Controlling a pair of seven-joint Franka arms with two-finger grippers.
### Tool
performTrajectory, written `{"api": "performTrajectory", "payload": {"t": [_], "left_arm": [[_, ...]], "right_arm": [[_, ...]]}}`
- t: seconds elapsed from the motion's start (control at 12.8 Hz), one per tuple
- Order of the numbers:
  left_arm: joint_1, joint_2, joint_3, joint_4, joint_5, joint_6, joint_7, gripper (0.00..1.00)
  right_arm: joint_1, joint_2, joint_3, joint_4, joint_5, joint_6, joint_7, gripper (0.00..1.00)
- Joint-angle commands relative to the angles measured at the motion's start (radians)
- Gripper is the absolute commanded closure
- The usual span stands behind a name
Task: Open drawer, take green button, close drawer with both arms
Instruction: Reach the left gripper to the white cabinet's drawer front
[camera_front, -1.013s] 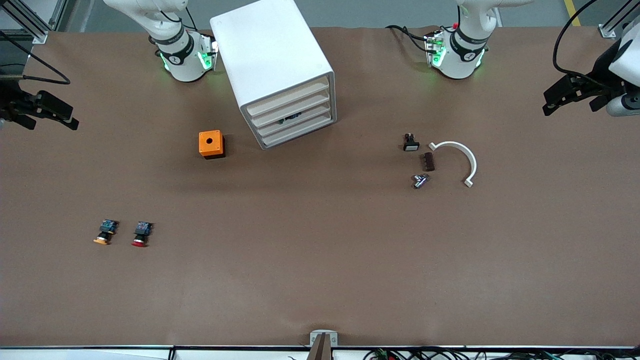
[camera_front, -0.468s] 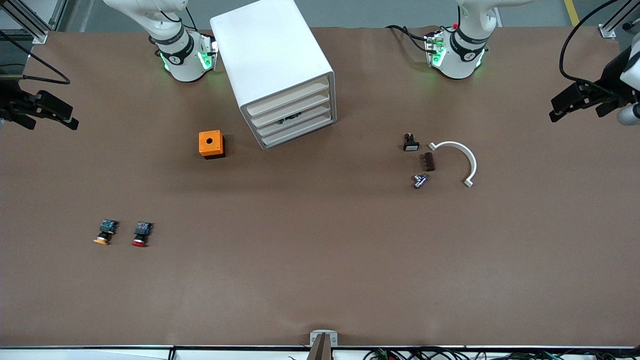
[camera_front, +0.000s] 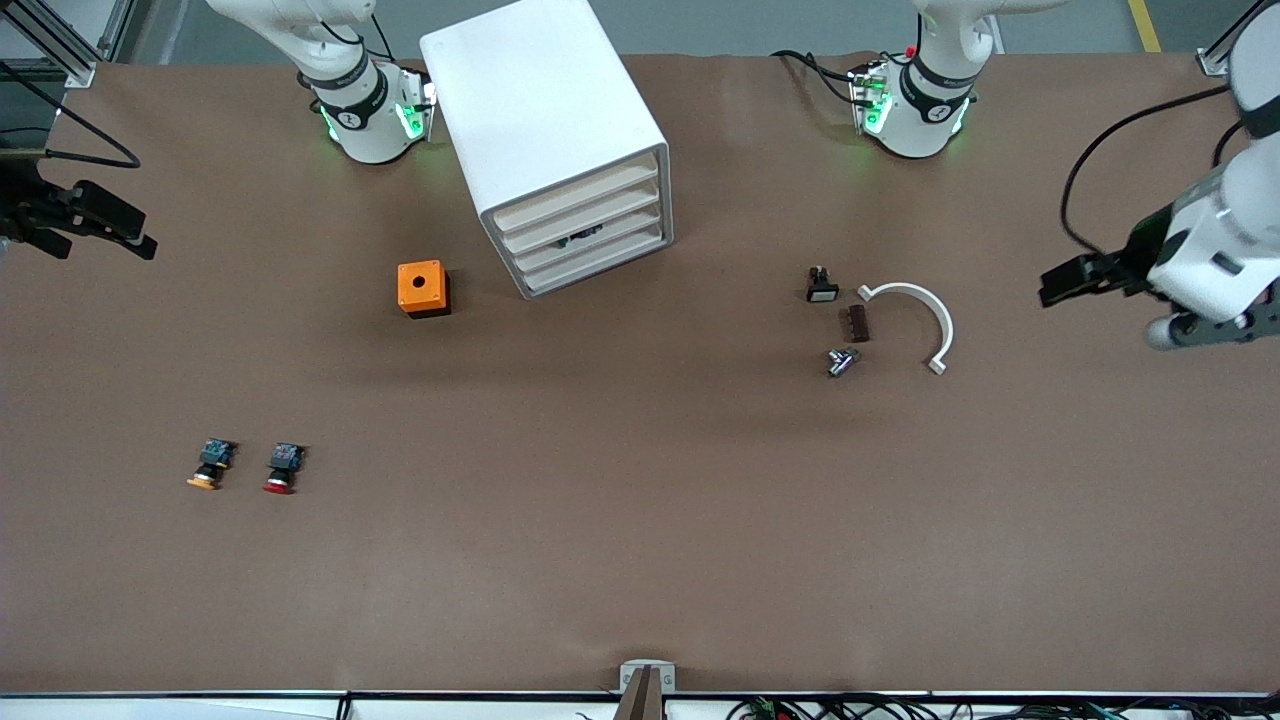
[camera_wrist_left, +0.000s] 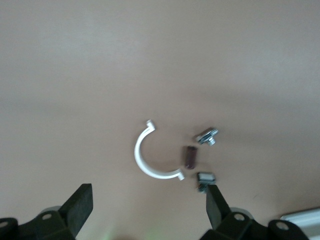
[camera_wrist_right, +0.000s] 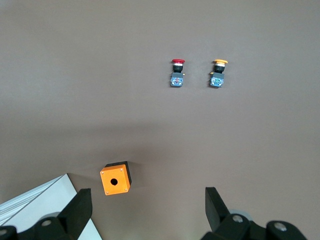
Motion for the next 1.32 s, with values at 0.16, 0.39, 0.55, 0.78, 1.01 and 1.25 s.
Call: {"api": "performTrajectory", "payload": {"t": [0.16, 0.39, 0.55, 0.78, 1.01, 1.25], "left_arm": [[-0.012, 0.154, -0.102, 0.030, -0.012, 0.130, -0.284, 0.00], [-0.079, 0.251, -0.129, 0.039, -0.009, 0.193, -0.621, 0.00], [-0.133, 0.332, -0.127, 0.067, -0.012, 0.208, -0.791, 0.00], [-0.206, 0.452, -0.129, 0.125, -0.034, 0.216, -1.069, 0.00], [-0.291, 0.530, -0.129, 0.142, -0.051, 0.216, -1.385, 0.00], [-0.360, 0.584, -0.129, 0.139, -0.138, 0.216, -1.577, 0.00]], "right_arm": [[0.000, -0.029, 0.000, -0.024, -0.012, 0.008, -0.004, 0.00], [0.000, -0.029, 0.000, -0.024, -0.010, 0.008, -0.004, 0.00], [0.000, -0.027, 0.000, -0.024, -0.010, 0.008, -0.004, 0.00], [0.000, -0.027, 0.000, -0.024, -0.012, 0.008, -0.004, 0.00], [0.000, -0.027, 0.000, -0.024, -0.012, 0.008, -0.006, 0.00], [0.000, -0.027, 0.000, -0.024, -0.012, 0.008, -0.006, 0.00]]}}
